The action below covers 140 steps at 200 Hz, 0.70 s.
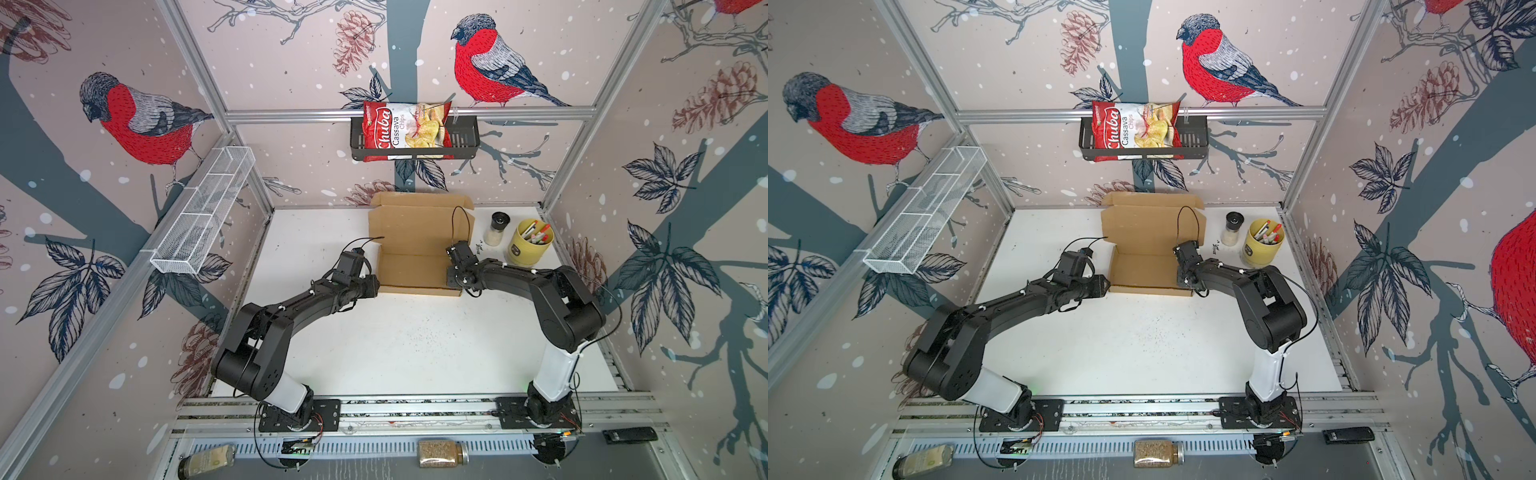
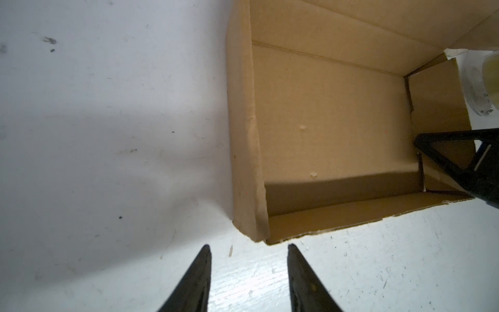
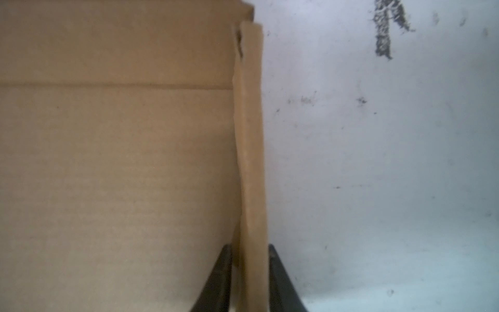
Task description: Fold the paper box
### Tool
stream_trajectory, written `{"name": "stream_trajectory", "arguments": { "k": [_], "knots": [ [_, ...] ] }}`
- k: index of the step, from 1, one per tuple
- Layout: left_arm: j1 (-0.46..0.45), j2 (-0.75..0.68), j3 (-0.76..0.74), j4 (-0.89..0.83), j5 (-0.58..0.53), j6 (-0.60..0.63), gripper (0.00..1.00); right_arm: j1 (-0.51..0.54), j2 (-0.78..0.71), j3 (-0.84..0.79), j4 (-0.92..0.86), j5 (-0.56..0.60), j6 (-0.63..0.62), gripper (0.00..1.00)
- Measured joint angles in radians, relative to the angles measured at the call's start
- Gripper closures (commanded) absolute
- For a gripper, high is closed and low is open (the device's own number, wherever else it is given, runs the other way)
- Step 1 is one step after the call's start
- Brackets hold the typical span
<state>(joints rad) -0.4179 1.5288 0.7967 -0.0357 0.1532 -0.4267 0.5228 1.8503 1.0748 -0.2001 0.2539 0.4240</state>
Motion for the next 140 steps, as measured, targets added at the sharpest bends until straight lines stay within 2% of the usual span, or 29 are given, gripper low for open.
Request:
{"name": "stream_trajectory", "arguments": {
  "k": [30,36,40,78,109,123,140],
  "knots": [
    [0.000,-0.025,0.008,-0.010,-0.001,0.008,0.40,0.005,-0.081,0.006,0.006,-0.041,-0.008,0.19],
    [0.000,-0.034,0.012,-0.015,-0.002,0.008,0.38,0.007,-0.101,0.008,0.008,-0.048,-0.011,0.10],
    [0.000,-0.039,0.014,-0.017,-0.003,0.008,0.36,0.009,-0.117,0.009,0.008,-0.053,-0.015,0.00],
    [0.000,-0.120,0.047,-0.063,-0.052,0.039,0.19,0.037,-0.293,-0.005,-0.003,-0.035,-0.069,0.01],
    [0.000,-0.206,0.082,-0.116,-0.174,0.071,0.10,0.057,-0.501,-0.099,0.036,0.145,-0.107,0.01],
    [0.002,-0.257,0.077,-0.122,-0.253,0.094,0.04,0.029,-0.587,-0.176,0.098,0.223,-0.100,0.01],
    [0.007,-0.326,0.040,-0.089,-0.351,0.116,0.03,-0.059,-0.661,-0.270,0.192,0.208,-0.079,0.03]
  ]
}}
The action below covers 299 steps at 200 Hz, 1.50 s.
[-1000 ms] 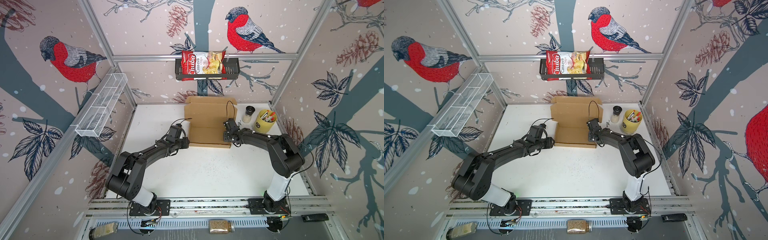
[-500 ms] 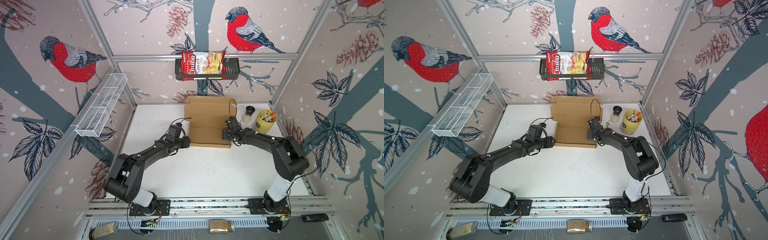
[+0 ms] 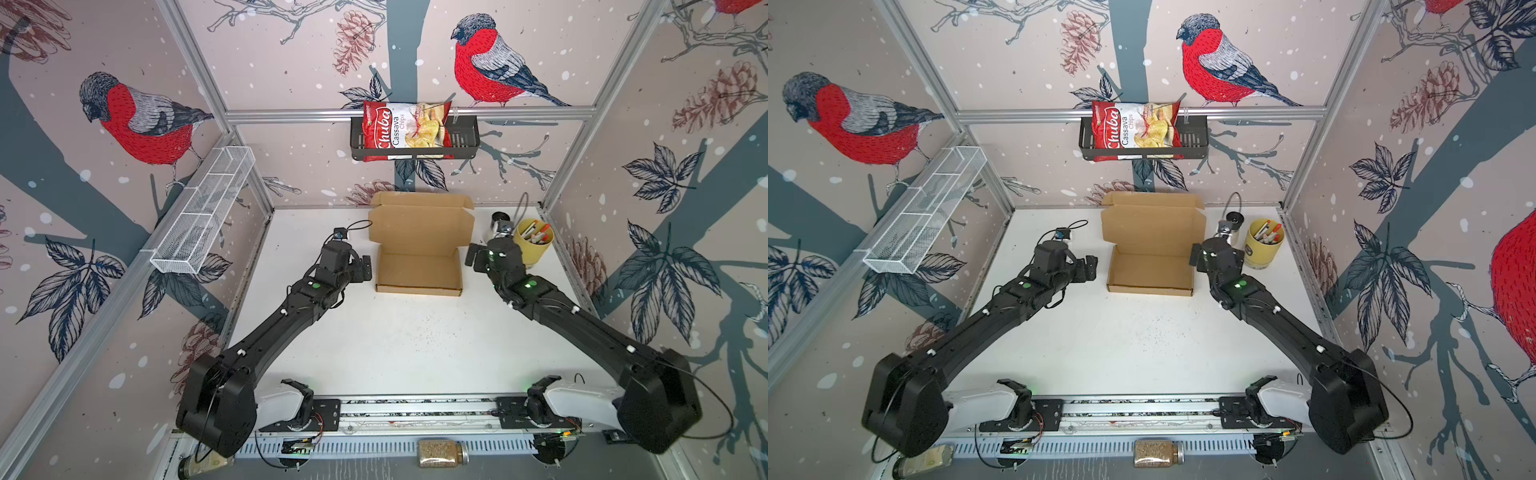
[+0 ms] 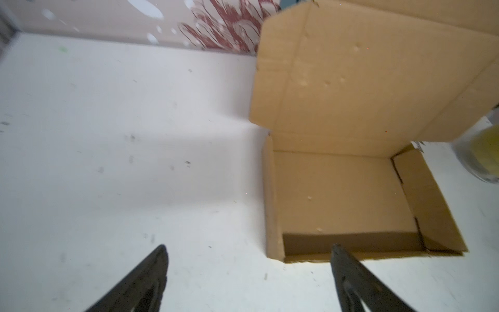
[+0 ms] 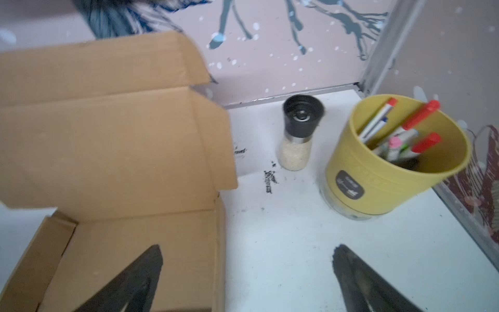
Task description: Fold the paper box
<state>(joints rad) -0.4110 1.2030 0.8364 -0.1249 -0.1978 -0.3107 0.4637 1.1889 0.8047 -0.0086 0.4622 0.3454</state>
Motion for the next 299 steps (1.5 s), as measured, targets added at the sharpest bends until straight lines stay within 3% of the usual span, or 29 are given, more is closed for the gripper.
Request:
{"name": "stream_trajectory", "arguments": {
  "k": [22,37,82,131,174,205,242,299],
  "knots": [
    [0.033,-0.089,-0.068,0.072,-0.092,0.005,0.03,-0.101,-0.032,-0.053,0.105,-0.134,0.027,0.04],
    [0.077,-0.119,-0.089,0.114,-0.091,0.003,0.04,-0.135,-0.030,-0.045,0.145,-0.215,0.027,0.06],
    [0.128,-0.088,-0.058,0.170,0.009,0.021,0.12,-0.170,0.004,0.011,0.173,-0.351,-0.013,0.11],
    [0.132,-0.045,-0.013,0.171,0.077,0.090,0.12,-0.172,0.014,0.015,0.167,-0.418,-0.115,0.11],
    [0.165,0.038,0.054,0.173,0.198,0.171,0.13,-0.172,0.052,0.033,0.179,-0.520,-0.214,0.11],
    [0.227,0.093,0.111,0.172,0.307,0.212,0.14,-0.183,0.092,0.072,0.179,-0.544,-0.290,0.11],
    [0.234,0.189,0.185,0.146,0.415,0.299,0.16,-0.197,0.147,0.123,0.143,-0.574,-0.376,0.13],
    [0.267,0.390,0.381,0.105,0.581,0.423,0.20,-0.297,0.224,0.196,0.097,-0.626,-0.449,0.20]
  ]
}}
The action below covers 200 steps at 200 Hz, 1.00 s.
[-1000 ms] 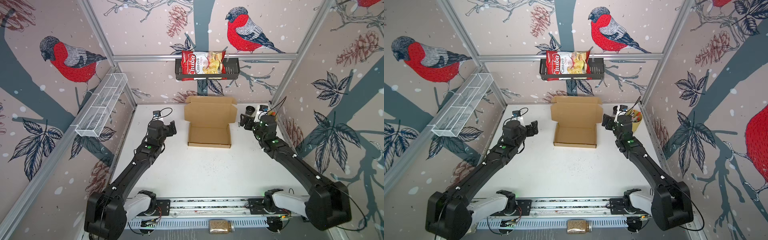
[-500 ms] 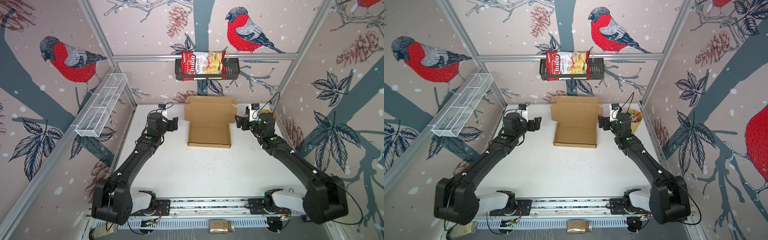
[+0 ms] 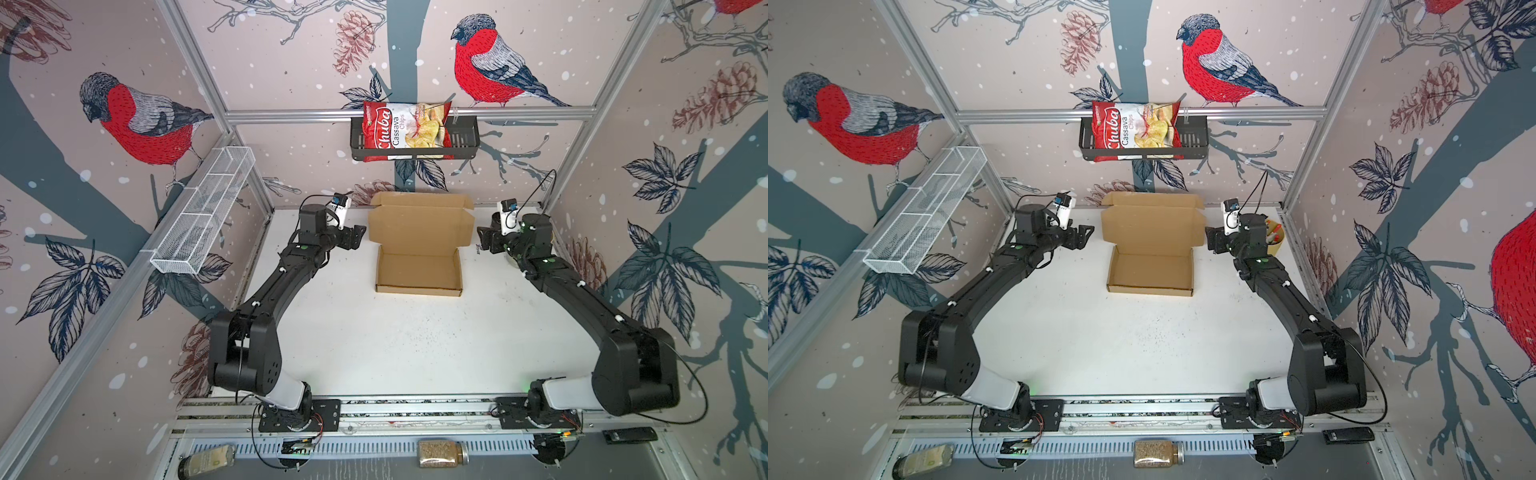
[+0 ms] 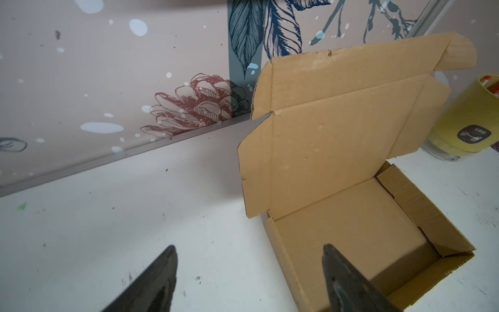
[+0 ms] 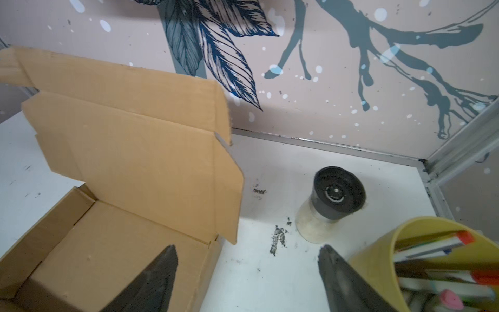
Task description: Fold the paper box
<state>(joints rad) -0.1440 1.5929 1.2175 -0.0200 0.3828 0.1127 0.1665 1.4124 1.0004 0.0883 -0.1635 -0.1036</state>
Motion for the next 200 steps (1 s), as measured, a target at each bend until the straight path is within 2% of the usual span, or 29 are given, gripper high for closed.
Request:
{"name": "stream_trajectory", "arguments": {
  "k": [36,95,132,171,200],
  "knots": [
    [0.008,0.158,0.171,-0.088,0.082,0.084,0.22,-0.012,0.077,0.077,-0.064,-0.075,-0.057,0.23],
    [0.023,0.388,0.458,-0.278,0.196,0.198,0.25,-0.016,0.254,0.320,-0.232,-0.144,-0.172,0.25],
    [0.055,0.496,0.606,-0.362,0.281,0.208,0.27,-0.016,0.359,0.454,-0.293,-0.179,-0.190,0.28],
    [0.051,0.507,0.632,-0.367,0.332,0.175,0.24,-0.014,0.391,0.500,-0.301,-0.207,-0.188,0.33],
    [0.031,0.494,0.632,-0.324,0.317,0.151,0.25,-0.005,0.409,0.543,-0.298,-0.209,-0.185,0.37]
  ]
}}
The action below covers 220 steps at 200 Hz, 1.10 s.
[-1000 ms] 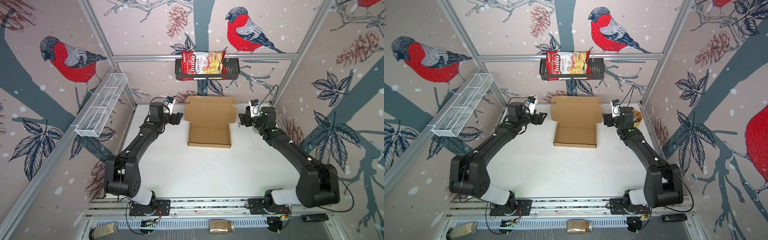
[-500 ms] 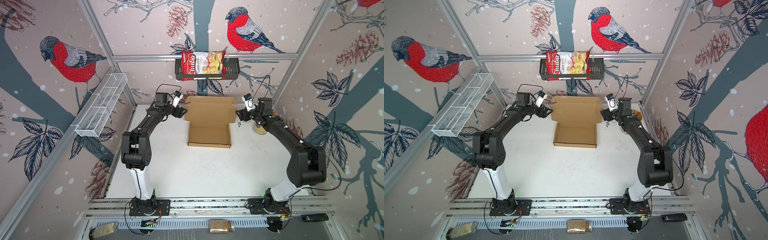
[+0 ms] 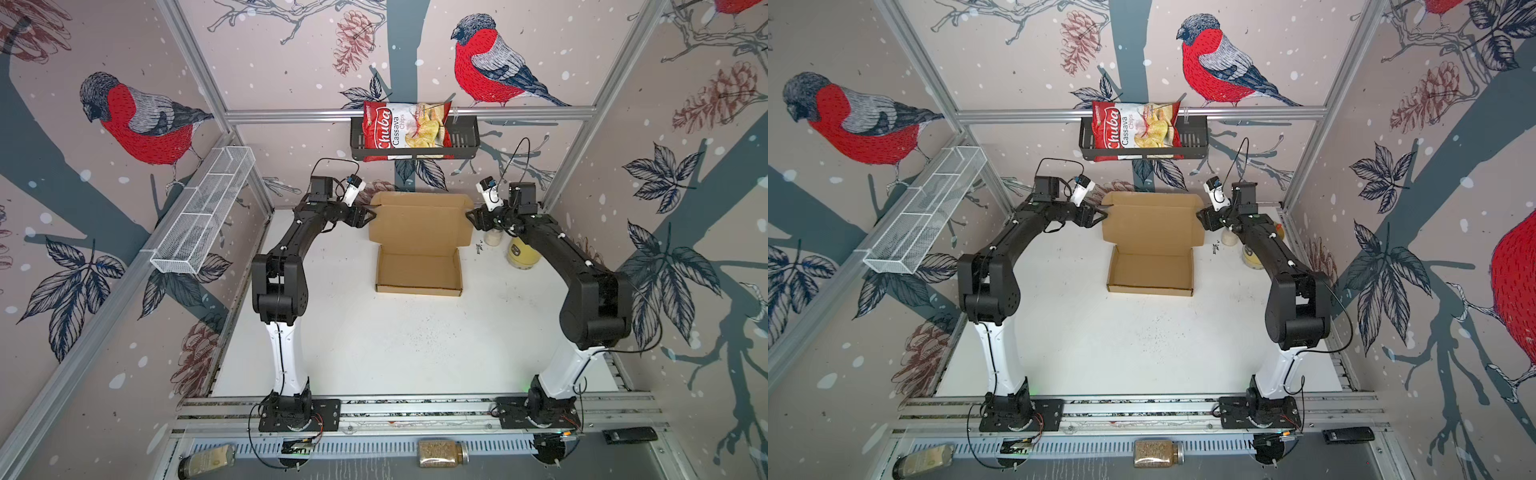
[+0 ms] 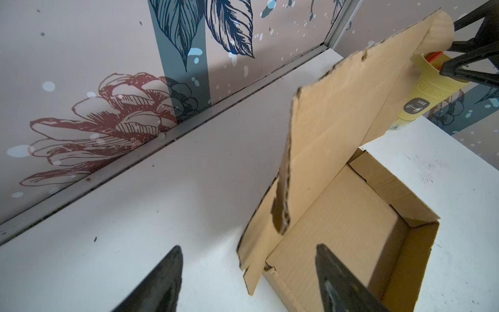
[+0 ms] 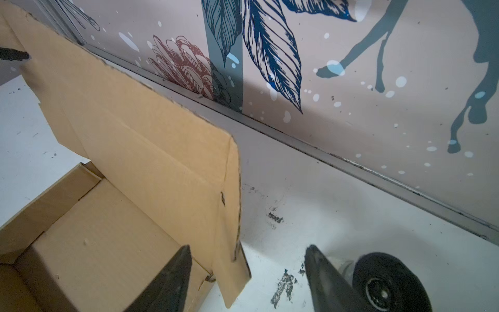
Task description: Fold the paper box
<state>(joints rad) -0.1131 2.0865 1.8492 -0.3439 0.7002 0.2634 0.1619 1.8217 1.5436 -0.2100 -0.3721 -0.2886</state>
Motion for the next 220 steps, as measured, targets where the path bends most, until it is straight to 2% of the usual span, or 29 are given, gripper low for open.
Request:
{"name": "stream_trajectory", "arguments": {
  "k": [57,89,153,220],
  "knots": [
    [-0.027,0.071,0.117,0.011,-0.073,-0.029,0.42,0.007,0.064,0.098,-0.032,0.021,0.002,0.52],
    [-0.047,0.075,0.128,0.003,-0.094,-0.048,0.45,0.016,0.064,0.108,-0.035,0.026,0.005,0.60],
    [-0.047,0.055,0.134,0.003,-0.129,-0.058,0.63,0.033,0.072,0.125,-0.037,0.034,0.026,0.72],
    [-0.056,0.054,0.145,0.019,-0.146,-0.101,0.66,0.048,0.072,0.131,-0.038,0.048,0.029,0.75]
  ]
}}
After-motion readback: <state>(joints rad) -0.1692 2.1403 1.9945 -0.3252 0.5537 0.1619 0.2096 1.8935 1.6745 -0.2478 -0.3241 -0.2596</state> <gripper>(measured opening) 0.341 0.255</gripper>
